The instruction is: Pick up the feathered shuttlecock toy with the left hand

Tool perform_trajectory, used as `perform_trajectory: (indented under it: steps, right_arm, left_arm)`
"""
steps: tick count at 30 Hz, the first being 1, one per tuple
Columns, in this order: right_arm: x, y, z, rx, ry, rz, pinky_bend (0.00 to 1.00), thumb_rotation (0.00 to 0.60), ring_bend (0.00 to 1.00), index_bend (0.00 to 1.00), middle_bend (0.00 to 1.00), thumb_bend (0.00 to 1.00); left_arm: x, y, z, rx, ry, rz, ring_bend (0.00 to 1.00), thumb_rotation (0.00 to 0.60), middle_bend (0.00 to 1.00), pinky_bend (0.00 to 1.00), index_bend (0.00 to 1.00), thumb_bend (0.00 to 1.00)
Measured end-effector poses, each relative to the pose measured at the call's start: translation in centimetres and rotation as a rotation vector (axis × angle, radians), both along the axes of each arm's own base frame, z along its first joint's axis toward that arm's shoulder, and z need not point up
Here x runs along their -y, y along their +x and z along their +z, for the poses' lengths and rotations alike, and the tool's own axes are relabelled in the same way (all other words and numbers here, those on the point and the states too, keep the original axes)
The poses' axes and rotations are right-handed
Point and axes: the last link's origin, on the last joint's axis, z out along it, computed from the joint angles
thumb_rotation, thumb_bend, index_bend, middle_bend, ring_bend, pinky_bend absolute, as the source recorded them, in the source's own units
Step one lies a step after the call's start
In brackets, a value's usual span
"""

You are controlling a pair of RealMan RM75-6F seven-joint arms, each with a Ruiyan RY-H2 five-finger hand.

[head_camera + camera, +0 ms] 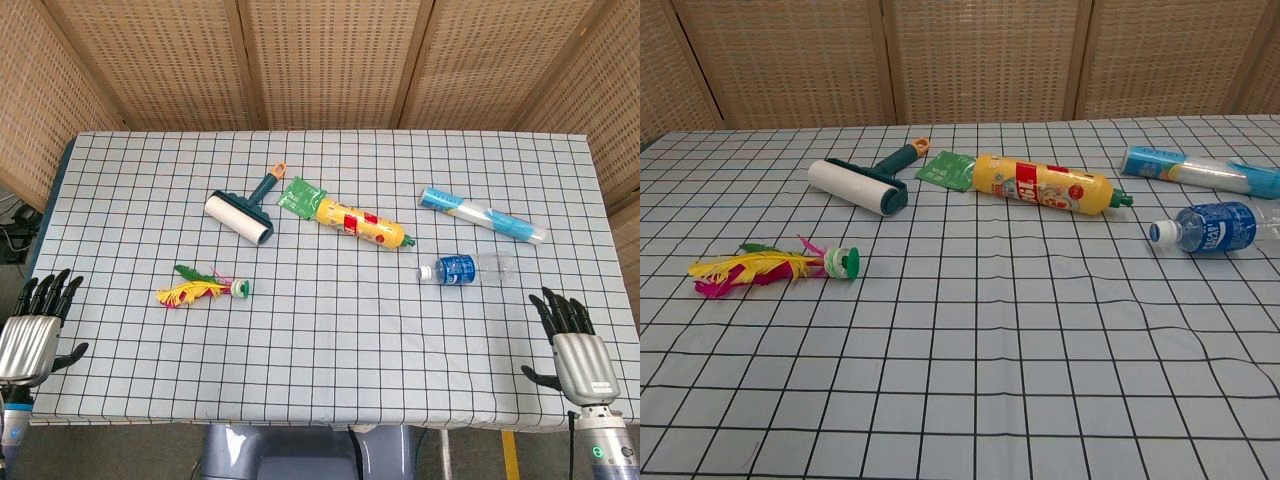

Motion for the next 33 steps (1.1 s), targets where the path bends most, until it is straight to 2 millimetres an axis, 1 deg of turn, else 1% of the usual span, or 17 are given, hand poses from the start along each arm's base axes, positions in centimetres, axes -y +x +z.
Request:
perform_trajectory:
  steps: [16, 26, 33]
  right_arm:
    - [-0.1, 0.1, 0.2, 0.005, -0.004, -0.002, 0.0, 0.6, 0.0, 0.05, 0.0, 0.12]
    - [-0.2, 0.0, 0.0, 0.0, 0.005, -0.004, 0.0, 0.6, 0.0, 0.05, 0.0, 0.12]
    - [-0.2, -0.1, 0.2, 0.006, 0.0, -0.008, 0.0, 0.6, 0.0, 0.05, 0.0, 0.12]
  left_arm:
    - [-0.1, -0.1, 0.0, 0.013, -0.008, 0.003, 0.0, 0.6, 0.0, 0.0, 0.06, 0.2]
    - [-0.3, -0.1, -0.1, 0.023, -0.005, 0.002, 0.0, 0.6, 0.0, 0.0, 0.09, 0.2]
    - [-1.0, -0.4, -1.0, 0.017, -0.027, 0.007, 0.0, 0.6, 0.0, 0.0, 0.11, 0.21]
